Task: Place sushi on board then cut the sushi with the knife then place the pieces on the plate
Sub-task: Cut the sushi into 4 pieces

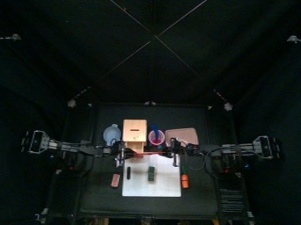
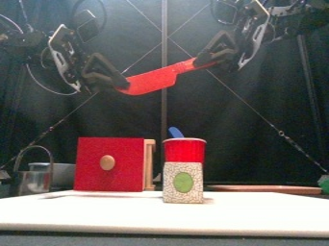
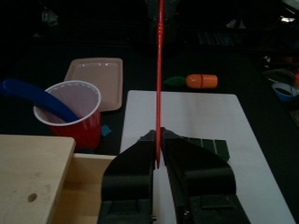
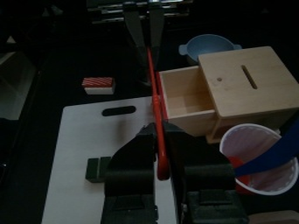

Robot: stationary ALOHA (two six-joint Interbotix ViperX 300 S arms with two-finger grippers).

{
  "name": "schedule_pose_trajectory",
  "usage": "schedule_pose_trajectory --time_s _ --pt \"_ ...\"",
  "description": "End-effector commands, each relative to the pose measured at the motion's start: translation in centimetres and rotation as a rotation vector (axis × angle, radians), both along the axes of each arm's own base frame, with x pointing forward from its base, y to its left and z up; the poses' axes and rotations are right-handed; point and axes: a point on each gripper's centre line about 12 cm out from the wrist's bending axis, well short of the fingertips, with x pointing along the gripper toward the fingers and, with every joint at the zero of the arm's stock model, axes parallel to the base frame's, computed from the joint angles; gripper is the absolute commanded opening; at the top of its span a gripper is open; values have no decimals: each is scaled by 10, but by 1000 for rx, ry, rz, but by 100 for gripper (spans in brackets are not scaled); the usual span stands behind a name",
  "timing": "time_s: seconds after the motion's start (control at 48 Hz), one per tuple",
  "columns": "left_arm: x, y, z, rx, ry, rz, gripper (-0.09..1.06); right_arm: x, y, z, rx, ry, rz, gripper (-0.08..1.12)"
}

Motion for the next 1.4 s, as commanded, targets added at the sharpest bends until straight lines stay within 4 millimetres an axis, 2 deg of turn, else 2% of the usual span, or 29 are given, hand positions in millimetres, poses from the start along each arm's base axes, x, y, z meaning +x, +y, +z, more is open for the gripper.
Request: schedule_pose_trajectory --time_s 0.021,0.312,0.521,0.688,1.0,1.396 --pt "5 0 12 -4 -31 1 27 -2 3 7 10 -17 7 33" --pt "4 -3 9 -6 -19 -9 27 -13 15 -21 164 178 27 32" --pt "7 -14 -5 10 41 -54 27 -20 24 -42 288 312 38 31" --pt "18 -20 -16 36 78 -87 26 -18 31 -53 298 360 54 31" --pt "44 -31 -46 53 167 -130 26 -11 28 -69 266 419 52 25" --pt "66 -33 -54 112 240 -171 26 -2 42 -88 247 481 92 22"
